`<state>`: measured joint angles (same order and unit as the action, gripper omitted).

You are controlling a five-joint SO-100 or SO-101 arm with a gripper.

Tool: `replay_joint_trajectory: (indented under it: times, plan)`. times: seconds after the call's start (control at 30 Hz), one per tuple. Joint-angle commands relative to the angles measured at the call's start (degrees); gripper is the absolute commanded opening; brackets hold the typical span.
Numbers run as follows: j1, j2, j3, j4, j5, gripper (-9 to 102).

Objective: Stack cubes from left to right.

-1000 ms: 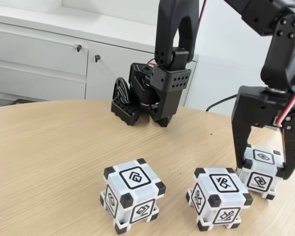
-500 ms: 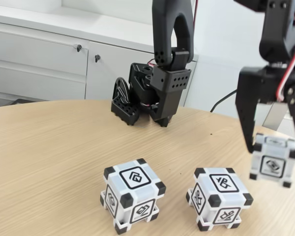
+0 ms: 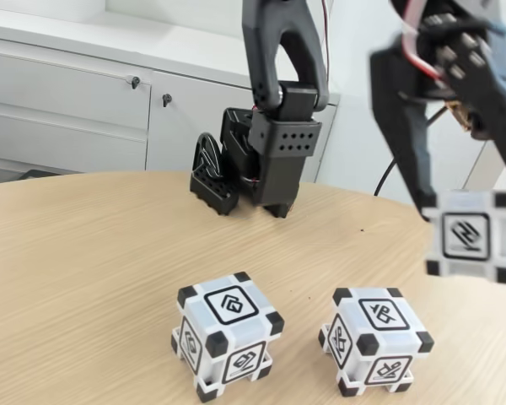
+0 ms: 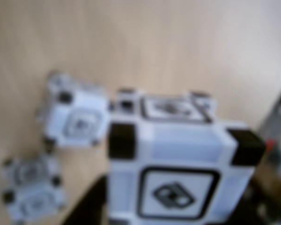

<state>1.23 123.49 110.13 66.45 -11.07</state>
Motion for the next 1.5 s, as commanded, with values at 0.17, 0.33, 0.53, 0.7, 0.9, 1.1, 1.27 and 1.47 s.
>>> replay_joint_trajectory:
  times: [0.17,0.33,0.53,0.7,0.9,1.1,1.27,1.47]
  plan:
    - [9.76,9.23,-0.53,0.18,6.15,13]
    - [16.35,9.05,-0.18,0.18,8.0,12]
    - [21.53,9.14,7.47,-0.44,5.27,13]
    - [21.97,9.23,12.3,-0.09,2.81,13]
    - [24.52,9.32,12.22,0.0,3.08,14]
    - [26.63,9.4,11.78,0.0,3.25,14]
    - [28.39,10.11,12.13,-0.53,2.72,14]
    - [29.27,13.97,12.48,0.0,2.55,14]
